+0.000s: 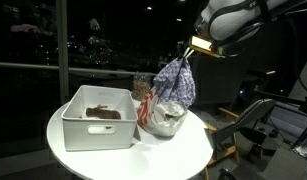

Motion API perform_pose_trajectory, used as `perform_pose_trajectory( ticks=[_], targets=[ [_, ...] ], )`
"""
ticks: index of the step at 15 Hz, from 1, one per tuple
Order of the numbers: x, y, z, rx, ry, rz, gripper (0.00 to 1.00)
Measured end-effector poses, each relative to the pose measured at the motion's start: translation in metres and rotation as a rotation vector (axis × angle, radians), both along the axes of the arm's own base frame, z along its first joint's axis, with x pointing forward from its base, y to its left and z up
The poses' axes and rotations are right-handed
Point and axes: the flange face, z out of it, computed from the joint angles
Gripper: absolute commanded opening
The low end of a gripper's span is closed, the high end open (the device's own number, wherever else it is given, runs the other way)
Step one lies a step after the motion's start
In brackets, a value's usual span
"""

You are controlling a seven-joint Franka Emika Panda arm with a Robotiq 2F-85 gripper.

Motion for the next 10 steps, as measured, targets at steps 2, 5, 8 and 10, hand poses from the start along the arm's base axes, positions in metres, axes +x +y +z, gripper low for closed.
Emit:
perform_pose_trajectory(
  ticks=[2,5,8,10],
  targets=[
    [-0.001,0.010,-0.014,-0.065,0.035,0.078,0.02],
    [0.002,0.029,-0.025,-0.139,0.034,0.204,0.02],
    [0.008,0.055,-0.031,-0.186,-0.032,0.325,0.02],
    [0.014,0.069,-0.035,-0.182,-0.088,0.397,0.02]
  ],
)
